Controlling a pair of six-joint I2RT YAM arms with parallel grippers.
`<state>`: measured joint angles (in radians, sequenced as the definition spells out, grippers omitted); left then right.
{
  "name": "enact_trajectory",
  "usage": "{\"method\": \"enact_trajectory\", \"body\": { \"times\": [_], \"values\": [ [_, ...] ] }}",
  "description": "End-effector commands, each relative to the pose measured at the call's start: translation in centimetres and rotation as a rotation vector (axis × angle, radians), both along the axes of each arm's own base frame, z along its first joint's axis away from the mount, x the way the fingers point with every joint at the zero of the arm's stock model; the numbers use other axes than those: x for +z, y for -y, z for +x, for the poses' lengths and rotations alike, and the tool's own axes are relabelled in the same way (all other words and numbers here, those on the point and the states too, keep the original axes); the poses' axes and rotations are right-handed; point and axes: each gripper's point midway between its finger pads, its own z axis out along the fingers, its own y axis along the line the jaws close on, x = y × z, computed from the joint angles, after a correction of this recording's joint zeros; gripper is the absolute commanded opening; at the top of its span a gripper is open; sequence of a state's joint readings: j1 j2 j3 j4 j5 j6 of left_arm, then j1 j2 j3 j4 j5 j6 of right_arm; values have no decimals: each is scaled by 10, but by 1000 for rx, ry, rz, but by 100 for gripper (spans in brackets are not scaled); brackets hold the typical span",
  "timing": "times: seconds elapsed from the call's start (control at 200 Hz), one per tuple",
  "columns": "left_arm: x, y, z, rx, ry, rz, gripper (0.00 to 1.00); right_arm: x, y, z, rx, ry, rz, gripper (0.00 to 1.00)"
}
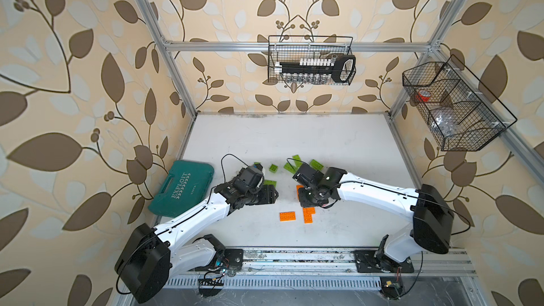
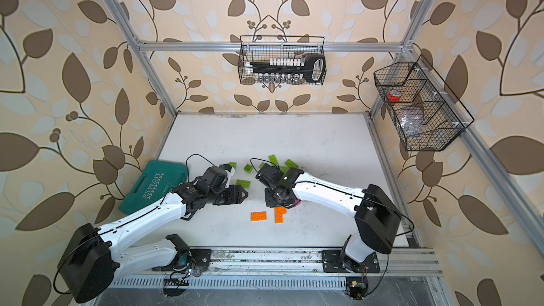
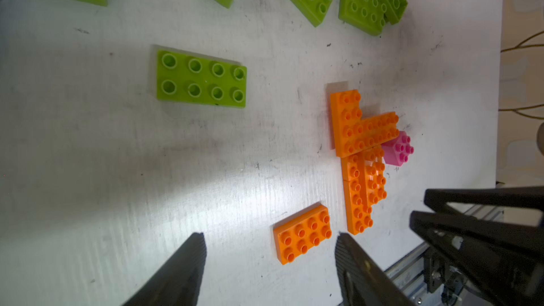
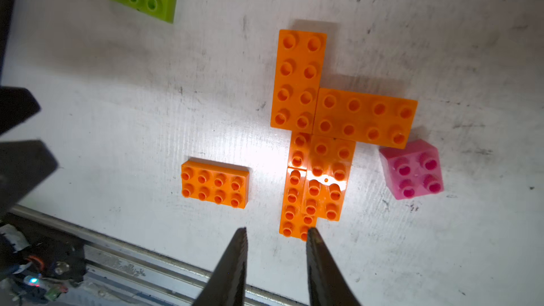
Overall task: Assemble a small pinwheel with lego
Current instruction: Pick up the lego brick from the center of the board.
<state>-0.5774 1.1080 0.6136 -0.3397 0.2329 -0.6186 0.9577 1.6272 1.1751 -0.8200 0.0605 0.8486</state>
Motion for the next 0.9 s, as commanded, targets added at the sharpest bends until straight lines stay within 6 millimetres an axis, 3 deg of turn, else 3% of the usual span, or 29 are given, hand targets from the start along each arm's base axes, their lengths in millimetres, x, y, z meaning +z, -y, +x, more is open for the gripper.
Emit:
{"method": "enact_trajectory", "body": {
  "times": [0.0,0.185,0.39,0.67,0.895],
  "values": [
    [17,16,6,-2,-1,-182,72,-3,-4,-5,-50,-24,-60,27],
    [8,0,11,88,-56,-317,72,-23,-19,-15,-82,-78,-96,22],
    [3,-6,3,79,-66,-314,72,-39,-30,-25,-111,-97,-122,21],
    [2,-6,-5,55,-76,-320,72,-47,-41,-23,-125,-107,-125,24],
    [3,-7,-7,56,-71,-324,72,-50,-39,-24,-137,-116,-153,22]
  ]
}}
